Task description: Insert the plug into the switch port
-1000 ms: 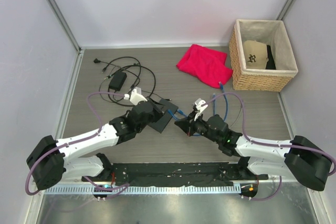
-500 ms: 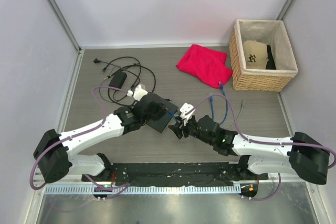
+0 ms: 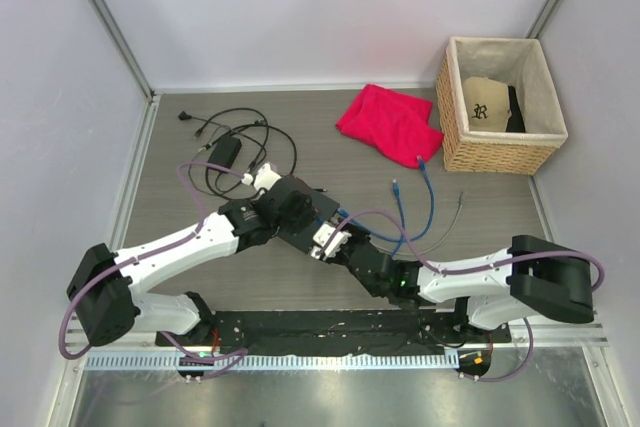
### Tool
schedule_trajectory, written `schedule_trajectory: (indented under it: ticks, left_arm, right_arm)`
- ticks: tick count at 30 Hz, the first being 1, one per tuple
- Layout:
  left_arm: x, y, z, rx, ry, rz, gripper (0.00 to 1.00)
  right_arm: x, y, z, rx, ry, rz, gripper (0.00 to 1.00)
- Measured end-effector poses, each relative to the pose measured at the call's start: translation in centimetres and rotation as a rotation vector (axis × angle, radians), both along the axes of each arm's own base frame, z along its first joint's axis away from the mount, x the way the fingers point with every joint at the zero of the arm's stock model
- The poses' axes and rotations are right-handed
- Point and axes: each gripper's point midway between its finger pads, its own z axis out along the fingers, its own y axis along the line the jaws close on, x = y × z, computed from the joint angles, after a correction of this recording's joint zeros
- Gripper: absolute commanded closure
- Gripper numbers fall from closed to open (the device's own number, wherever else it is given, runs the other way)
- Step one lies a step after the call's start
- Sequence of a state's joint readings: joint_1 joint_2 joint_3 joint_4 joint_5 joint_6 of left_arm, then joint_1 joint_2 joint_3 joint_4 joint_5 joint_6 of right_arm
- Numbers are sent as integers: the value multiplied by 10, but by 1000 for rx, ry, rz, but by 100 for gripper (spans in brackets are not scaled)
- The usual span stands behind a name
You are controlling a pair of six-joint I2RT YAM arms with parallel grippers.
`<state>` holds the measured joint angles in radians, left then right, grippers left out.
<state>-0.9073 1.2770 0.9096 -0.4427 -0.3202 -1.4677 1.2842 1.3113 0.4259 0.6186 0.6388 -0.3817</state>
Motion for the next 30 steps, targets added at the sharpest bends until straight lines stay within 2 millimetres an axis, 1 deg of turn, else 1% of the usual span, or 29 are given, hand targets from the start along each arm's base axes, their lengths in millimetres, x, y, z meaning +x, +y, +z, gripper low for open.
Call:
schedule_trajectory:
  ticks: [5, 8, 9, 11, 12, 14, 15, 16, 18, 19, 21, 22, 24, 25, 26, 27, 29, 30]
  left_arm:
    - [-1, -2, -2, -1, 12, -1, 100]
    - [-2, -3, -6, 2, 27, -2, 100]
    - [-2, -4, -7, 2, 32, -3, 100]
    - [-3, -4, -9, 2, 37, -4, 100]
    - [-2, -5, -8, -2, 36, -2, 100]
    - [-2, -4, -7, 0, 35, 0, 95]
    - [-2, -4, -7, 1, 36, 2, 91]
    - [-2, -4, -7, 1, 34, 2, 77]
    - [-1, -3, -8, 10, 30, 1, 61]
    - [-1, -2, -9, 22, 28, -3, 49]
    - [0, 1, -9, 48, 11, -14, 40]
    - [1, 4, -9, 67, -4, -18, 32]
    - [6, 10, -8, 114, -42, -30, 27]
    - [8, 14, -7, 141, -66, -39, 20]
    - [11, 17, -5, 159, -87, -45, 17]
    - [14, 21, -2, 186, -117, -54, 14]
    - [25, 29, 8, 227, -198, -68, 11]
    - [31, 33, 13, 243, -244, -74, 7]
  right_arm:
    - [6, 7, 8, -33, -81, -33, 49]
    - [8, 14, 12, -49, -120, -40, 56]
    - [8, 16, 13, -56, -131, -42, 64]
    - [9, 19, 14, -67, -147, -45, 75]
    - [9, 20, 13, -74, -149, -43, 89]
    - [9, 20, 12, -82, -155, -52, 99]
    - [9, 19, 12, -83, -155, -53, 99]
    - [9, 19, 12, -77, -153, -58, 99]
    - [9, 19, 12, -61, -140, -61, 99]
    - [8, 20, 12, -51, -129, -59, 99]
    - [7, 17, 10, -38, -97, -58, 99]
    - [7, 16, 11, -20, -76, -57, 99]
    - [10, 11, 15, 27, -31, -60, 99]
    - [12, 6, 17, 59, -4, -65, 99]
    - [13, 2, 18, 84, 17, -68, 99]
    - [16, -3, 19, 118, 47, -75, 99]
    - [23, -16, 17, 189, 116, -89, 99]
    - [24, -21, 14, 214, 147, -91, 99]
